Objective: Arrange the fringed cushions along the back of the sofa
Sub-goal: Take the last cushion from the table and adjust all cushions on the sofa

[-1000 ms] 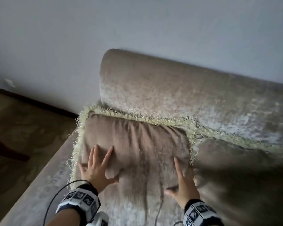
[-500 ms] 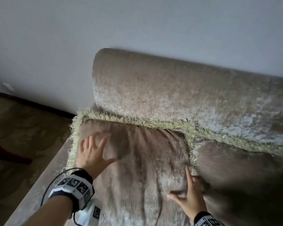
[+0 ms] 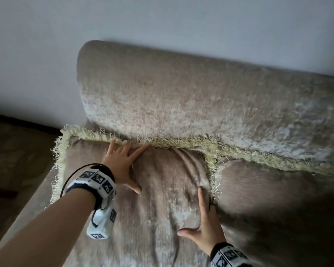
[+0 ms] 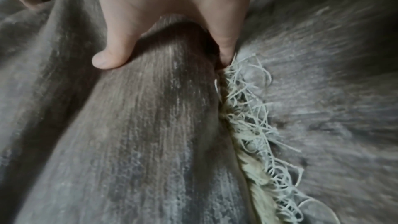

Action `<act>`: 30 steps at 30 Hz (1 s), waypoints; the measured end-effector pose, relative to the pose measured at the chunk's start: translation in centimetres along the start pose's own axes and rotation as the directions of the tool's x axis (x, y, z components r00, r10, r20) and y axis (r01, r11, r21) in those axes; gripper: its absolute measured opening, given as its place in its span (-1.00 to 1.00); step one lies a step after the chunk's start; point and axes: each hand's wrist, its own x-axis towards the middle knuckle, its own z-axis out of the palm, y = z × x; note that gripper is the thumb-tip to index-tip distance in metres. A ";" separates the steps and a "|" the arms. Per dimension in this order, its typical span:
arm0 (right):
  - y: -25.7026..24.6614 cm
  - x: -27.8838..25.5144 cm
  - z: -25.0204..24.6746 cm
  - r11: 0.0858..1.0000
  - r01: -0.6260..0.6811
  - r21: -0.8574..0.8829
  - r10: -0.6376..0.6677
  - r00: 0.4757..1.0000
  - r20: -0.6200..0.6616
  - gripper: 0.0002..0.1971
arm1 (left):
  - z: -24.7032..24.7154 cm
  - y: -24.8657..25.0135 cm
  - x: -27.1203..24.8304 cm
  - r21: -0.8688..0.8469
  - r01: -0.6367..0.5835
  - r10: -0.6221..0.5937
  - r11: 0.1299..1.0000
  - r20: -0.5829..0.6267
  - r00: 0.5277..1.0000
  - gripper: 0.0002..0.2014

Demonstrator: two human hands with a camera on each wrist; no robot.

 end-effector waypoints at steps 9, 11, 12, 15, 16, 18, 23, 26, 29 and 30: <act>-1.7 -1.1 1.9 0.997 -0.065 0.042 0.069 0.992 -0.104 0.44 | 0.3 1.2 -1.8 0.092 -0.110 0.122 0.990 -0.141 0.983 0.38; -2.3 -1.6 1.4 0.997 -0.065 0.046 0.070 0.992 -0.109 0.45 | 0.6 0.9 -2.8 0.060 -0.100 0.112 0.993 -0.232 0.966 0.39; -2.5 -1.7 1.1 0.997 -0.061 0.049 0.067 0.991 -0.116 0.46 | 0.4 0.7 -3.3 0.036 -0.093 0.099 0.995 -0.257 0.961 0.38; -3.7 -1.5 -0.5 1.000 -0.018 0.015 0.020 0.991 -0.133 0.42 | -1.1 -0.3 -4.8 0.022 -0.039 0.044 0.999 -0.338 0.940 0.31; -4.4 -1.0 -1.4 1.000 0.010 -0.016 -0.012 0.990 -0.142 0.41 | -1.8 -0.8 -5.3 0.020 -0.005 0.012 1.000 -0.362 0.932 0.29; -6.6 0.1 -3.5 0.995 0.055 -0.084 -0.065 0.989 -0.130 0.38 | -2.9 -1.7 -7.0 -0.006 0.081 -0.077 0.997 -0.391 0.917 0.27; -13.3 3.2 -7.3 0.930 0.188 -0.314 -0.213 0.976 -0.047 0.40 | -4.2 -3.6 -12.2 -0.206 0.276 -0.341 0.939 -0.452 0.824 0.21; -16.8 4.8 -7.5 0.862 0.318 -0.394 -0.330 0.943 0.039 0.40 | -3.7 -4.2 -15.7 -0.316 0.378 -0.488 0.870 -0.439 0.754 0.19; -19.6 6.9 -6.8 0.784 0.413 -0.463 -0.436 0.898 0.061 0.36 | -2.6 -5.0 -17.9 -0.386 0.478 -0.610 0.789 -0.390 0.690 0.20; -20.3 7.4 -6.6 0.767 0.415 -0.490 -0.449 0.892 0.053 0.33 | -2.2 -5.4 -18.0 -0.394 0.506 -0.638 0.767 -0.380 0.670 0.20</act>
